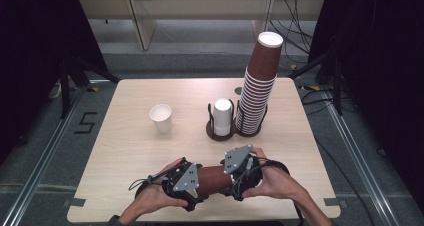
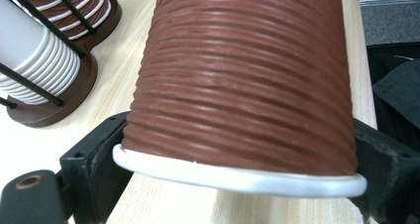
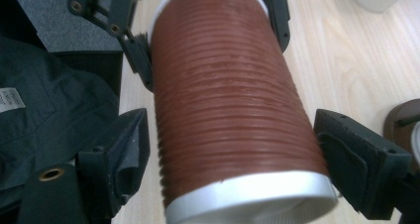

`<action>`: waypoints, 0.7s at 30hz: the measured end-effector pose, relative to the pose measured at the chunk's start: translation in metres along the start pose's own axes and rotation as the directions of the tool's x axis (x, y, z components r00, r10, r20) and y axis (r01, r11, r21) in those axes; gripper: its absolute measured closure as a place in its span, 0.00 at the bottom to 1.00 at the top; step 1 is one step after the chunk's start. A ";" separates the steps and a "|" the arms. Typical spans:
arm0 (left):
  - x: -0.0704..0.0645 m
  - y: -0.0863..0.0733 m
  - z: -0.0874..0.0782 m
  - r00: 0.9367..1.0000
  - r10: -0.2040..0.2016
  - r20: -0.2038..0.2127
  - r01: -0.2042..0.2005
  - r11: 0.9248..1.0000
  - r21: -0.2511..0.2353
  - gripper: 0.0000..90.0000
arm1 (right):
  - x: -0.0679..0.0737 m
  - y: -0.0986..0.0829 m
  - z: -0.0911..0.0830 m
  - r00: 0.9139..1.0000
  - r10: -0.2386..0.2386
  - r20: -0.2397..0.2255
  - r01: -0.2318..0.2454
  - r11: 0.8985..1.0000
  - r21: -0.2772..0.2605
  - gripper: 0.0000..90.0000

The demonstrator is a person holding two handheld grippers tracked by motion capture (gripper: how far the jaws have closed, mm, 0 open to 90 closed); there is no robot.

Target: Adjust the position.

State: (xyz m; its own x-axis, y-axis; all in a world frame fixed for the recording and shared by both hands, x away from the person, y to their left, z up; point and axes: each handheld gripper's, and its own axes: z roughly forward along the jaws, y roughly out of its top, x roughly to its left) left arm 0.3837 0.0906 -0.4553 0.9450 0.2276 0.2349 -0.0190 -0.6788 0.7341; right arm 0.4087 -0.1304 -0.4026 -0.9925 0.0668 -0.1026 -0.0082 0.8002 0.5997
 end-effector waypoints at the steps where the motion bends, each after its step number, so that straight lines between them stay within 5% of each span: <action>1: 0.000 0.000 0.000 1.000 -0.001 0.007 0.001 1.000 -0.004 0.11 | 0.000 -0.001 0.002 1.000 -0.001 -0.011 0.001 1.000 0.006 0.19; 8: 0.000 -0.001 -0.001 0.999 0.010 0.032 -0.010 1.000 -0.007 0.11 | 0.000 -0.003 0.003 0.999 -0.022 -0.041 0.023 1.000 0.016 0.24; 11: 0.001 -0.006 -0.002 1.000 -0.004 0.031 0.007 0.993 -0.115 0.08 | -0.003 -0.006 0.001 0.998 -0.029 -0.054 0.029 1.000 -0.002 0.25; 14: 0.005 -0.013 -0.006 0.997 -0.049 0.062 0.063 0.969 -0.238 0.07 | -0.007 -0.010 -0.004 0.997 -0.001 -0.081 -0.002 0.999 -0.039 0.25; 19: 0.009 -0.017 -0.010 0.994 -0.064 0.085 0.090 0.934 -0.347 0.06 | -0.011 -0.014 -0.008 0.994 0.016 -0.105 -0.027 0.994 -0.104 0.26; 21: 0.011 -0.017 -0.013 0.995 -0.049 0.083 0.076 0.929 -0.362 0.07 | -0.011 -0.015 -0.010 0.991 0.035 -0.133 -0.053 0.990 -0.131 0.26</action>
State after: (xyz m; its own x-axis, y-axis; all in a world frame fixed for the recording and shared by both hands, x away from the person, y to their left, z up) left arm 0.3901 0.1141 -0.4572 0.9687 0.2013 0.1451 -0.0643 -0.3612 0.9303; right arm 0.4186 -0.1488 -0.4026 -0.9996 0.0153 0.0249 0.0284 0.7109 0.7028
